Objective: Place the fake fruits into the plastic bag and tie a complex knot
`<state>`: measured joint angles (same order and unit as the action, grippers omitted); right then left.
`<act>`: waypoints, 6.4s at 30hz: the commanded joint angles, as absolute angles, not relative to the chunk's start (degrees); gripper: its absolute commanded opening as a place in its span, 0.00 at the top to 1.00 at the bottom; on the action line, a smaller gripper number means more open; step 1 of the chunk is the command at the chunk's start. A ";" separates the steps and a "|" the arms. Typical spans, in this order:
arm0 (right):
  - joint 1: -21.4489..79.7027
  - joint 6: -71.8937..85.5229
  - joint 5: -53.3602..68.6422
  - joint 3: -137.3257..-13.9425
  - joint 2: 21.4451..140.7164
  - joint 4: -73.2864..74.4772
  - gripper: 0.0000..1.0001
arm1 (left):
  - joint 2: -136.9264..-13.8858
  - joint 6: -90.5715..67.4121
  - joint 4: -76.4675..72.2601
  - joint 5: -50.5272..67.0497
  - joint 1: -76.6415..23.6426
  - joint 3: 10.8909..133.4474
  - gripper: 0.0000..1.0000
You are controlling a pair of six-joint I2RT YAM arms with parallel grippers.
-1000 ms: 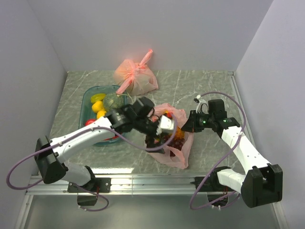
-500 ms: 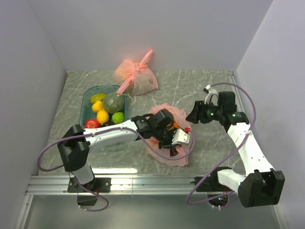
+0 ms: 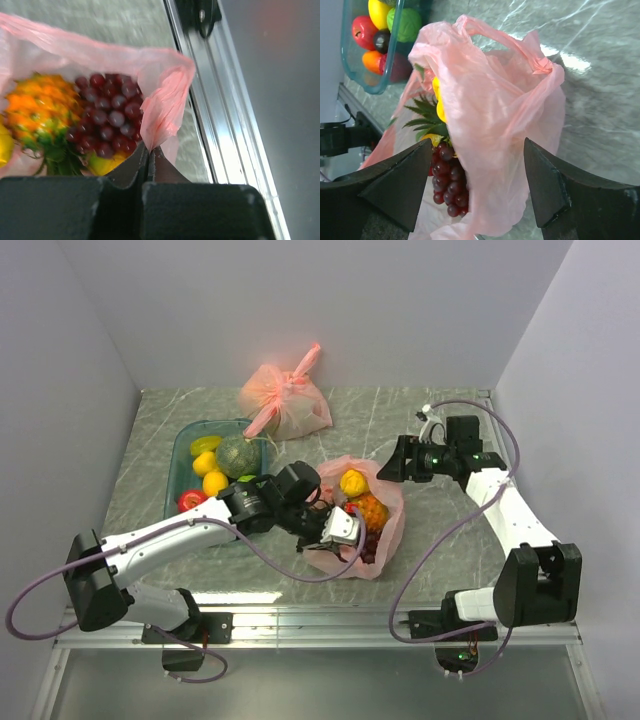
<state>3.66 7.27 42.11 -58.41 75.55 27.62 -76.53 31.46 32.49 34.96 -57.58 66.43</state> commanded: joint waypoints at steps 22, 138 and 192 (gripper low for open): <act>2.13 7.55 48.34 -64.77 69.19 27.95 1.00 | -83.32 28.99 39.72 42.36 -37.62 89.99 1.00; -0.35 26.63 32.43 -66.81 45.88 27.51 1.00 | -66.45 -15.19 8.36 43.24 -14.41 70.77 0.01; -0.70 6.86 48.34 -59.06 44.39 10.46 1.00 | -80.59 11.78 24.18 42.09 -33.38 98.35 0.09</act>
